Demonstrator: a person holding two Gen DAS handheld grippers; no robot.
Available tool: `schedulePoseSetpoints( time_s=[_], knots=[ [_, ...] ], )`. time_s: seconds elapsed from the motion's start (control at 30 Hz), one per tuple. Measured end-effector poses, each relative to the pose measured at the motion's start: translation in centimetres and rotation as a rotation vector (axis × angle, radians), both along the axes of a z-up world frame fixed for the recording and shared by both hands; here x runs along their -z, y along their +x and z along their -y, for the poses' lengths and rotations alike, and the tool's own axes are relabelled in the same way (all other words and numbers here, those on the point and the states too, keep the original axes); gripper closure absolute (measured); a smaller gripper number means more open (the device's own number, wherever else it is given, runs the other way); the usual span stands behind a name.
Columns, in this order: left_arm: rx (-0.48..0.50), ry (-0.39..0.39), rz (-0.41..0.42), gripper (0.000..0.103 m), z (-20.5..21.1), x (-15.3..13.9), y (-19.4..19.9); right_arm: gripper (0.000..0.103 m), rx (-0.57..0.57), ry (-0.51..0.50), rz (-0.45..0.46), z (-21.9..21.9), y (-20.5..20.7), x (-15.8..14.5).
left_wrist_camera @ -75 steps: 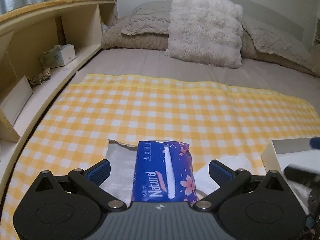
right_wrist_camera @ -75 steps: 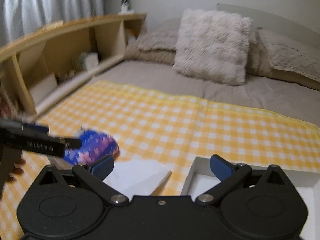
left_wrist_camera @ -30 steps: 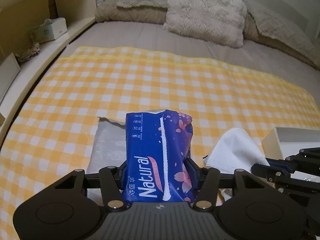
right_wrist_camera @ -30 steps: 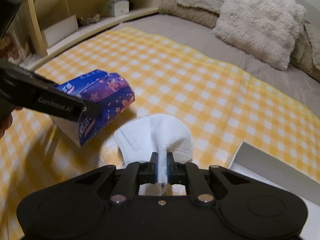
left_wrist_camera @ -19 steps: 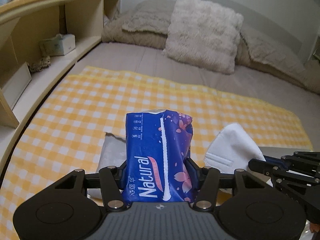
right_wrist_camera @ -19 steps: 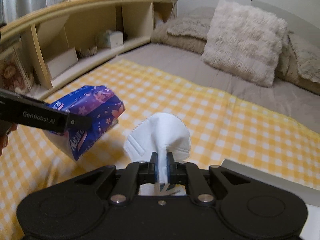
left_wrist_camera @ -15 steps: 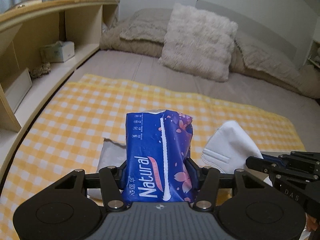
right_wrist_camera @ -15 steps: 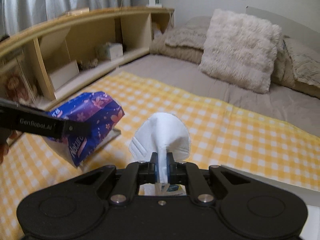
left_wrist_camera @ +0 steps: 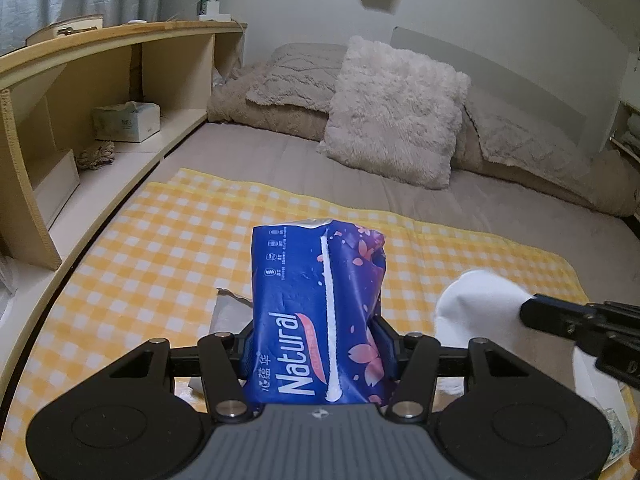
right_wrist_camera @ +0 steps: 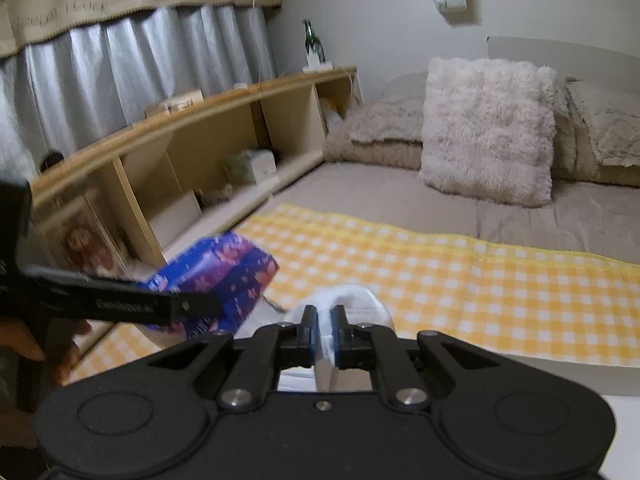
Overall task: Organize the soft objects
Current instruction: 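Lift the tissue pack and mask and carry both over the white tray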
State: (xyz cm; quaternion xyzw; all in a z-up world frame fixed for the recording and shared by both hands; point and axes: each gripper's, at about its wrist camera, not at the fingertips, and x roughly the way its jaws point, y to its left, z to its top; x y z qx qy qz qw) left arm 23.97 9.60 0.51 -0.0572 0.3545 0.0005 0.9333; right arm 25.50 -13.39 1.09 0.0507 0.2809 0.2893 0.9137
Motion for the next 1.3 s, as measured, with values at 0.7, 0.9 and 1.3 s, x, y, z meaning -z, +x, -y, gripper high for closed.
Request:
schedulePoseSetpoints(
  time_s=[0.7, 0.9, 1.3],
  knots=[
    [0.025, -0.025, 0.083, 0.047, 0.2, -2.6, -2.9, 0.096, 0.009, 0.201, 0.124, 2.8, -4.2, -4.8],
    [0.038, -0.038, 0.103, 0.047, 0.7, -3.0, -3.3, 0.096, 0.051, 0.171, 0.133, 4.2, -4.3, -4.9],
    [0.105, -0.070, 0.113, 0.047, 4.5, -2.9, -2.5, 0.096, 0.198, 0.134, 0.157, 10.3, -5.0, -5.1]
  ],
)
